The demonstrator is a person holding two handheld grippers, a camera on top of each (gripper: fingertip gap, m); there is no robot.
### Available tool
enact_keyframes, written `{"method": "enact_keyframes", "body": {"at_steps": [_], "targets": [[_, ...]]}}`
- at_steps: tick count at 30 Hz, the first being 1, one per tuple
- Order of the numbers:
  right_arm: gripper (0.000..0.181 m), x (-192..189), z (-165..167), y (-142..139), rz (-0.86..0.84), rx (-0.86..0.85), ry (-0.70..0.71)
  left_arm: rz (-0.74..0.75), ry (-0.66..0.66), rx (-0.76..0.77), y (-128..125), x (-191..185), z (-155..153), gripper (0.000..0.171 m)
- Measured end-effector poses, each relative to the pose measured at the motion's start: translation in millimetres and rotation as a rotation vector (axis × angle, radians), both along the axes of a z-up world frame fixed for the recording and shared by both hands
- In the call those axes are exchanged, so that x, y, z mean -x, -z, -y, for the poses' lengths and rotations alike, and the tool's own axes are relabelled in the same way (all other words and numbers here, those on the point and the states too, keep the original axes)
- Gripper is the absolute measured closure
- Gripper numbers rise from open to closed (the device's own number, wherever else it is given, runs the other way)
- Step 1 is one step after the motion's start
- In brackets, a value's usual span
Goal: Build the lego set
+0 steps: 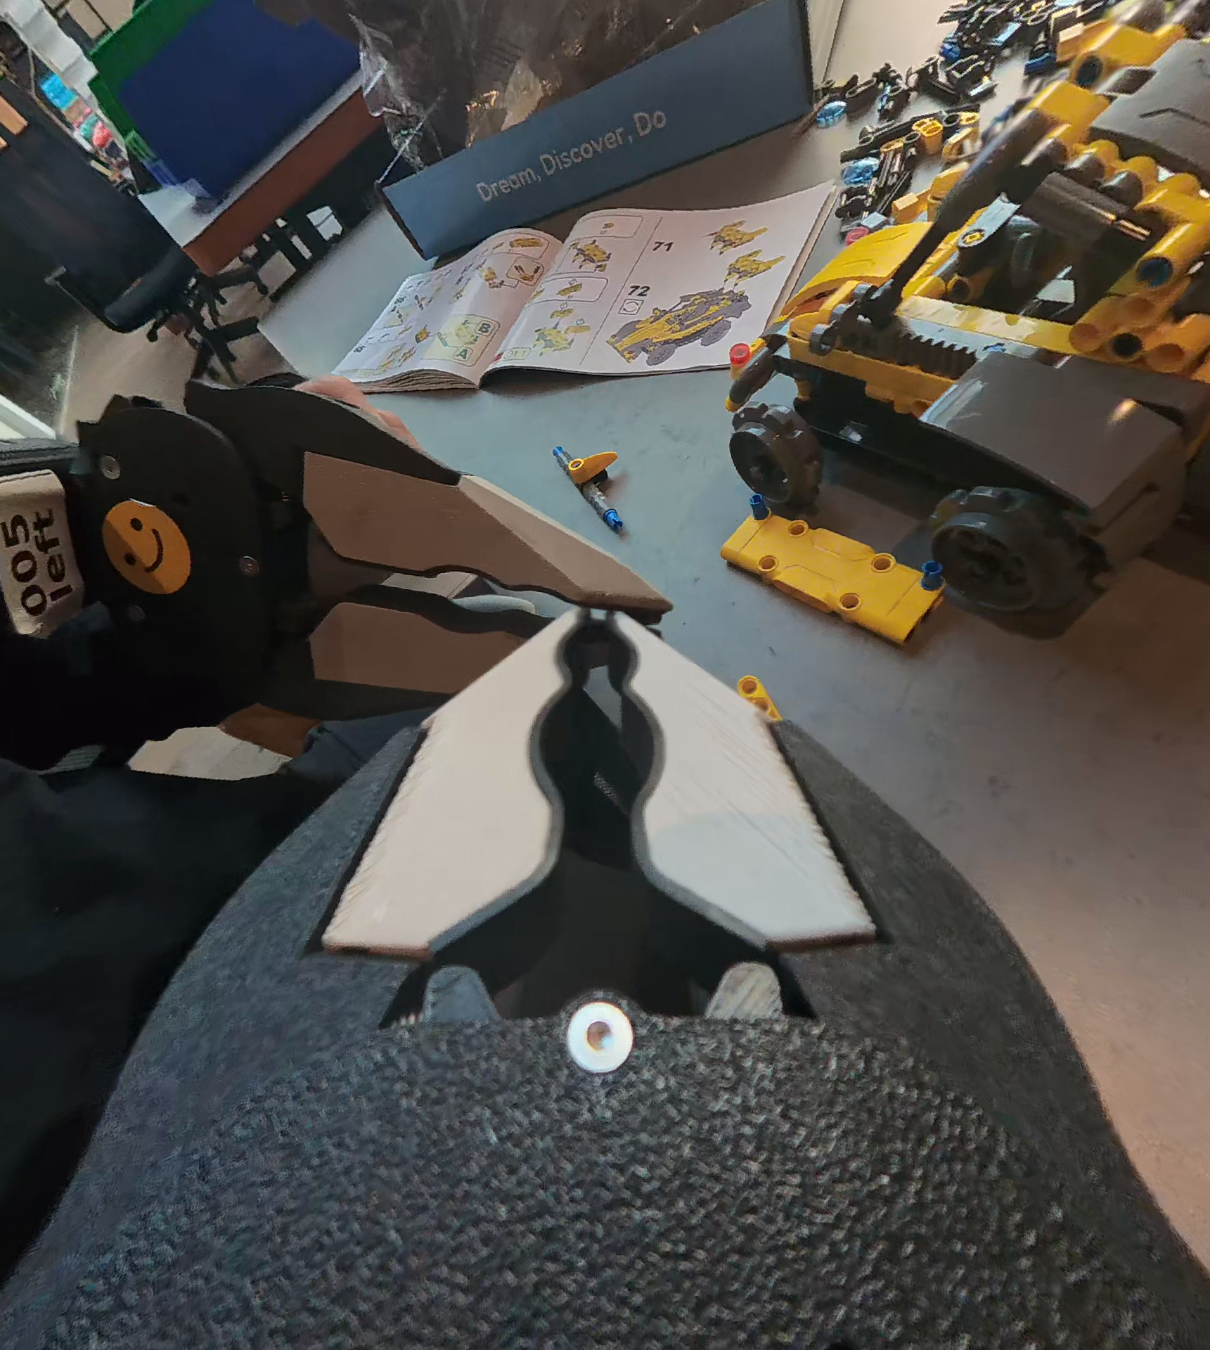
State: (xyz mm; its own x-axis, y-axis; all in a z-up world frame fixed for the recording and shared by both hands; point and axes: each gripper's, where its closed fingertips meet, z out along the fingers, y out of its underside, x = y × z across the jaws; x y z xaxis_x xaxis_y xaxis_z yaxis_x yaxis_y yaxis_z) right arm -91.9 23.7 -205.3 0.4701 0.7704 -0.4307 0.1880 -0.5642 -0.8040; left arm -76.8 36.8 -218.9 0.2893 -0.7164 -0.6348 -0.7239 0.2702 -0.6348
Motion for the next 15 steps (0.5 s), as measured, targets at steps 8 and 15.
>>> {"method": "enact_keyframes", "body": {"at_steps": [8,15], "targets": [[0.181,-10,-7,-6,0.007,-0.044,0.036,0.043,-0.012,-0.01,-2,4,-5,0.169],[0.162,-10,-8,-8,0.086,-0.122,0.058,0.072,-0.004,-0.004,-2,4,-5,0.169]]}}
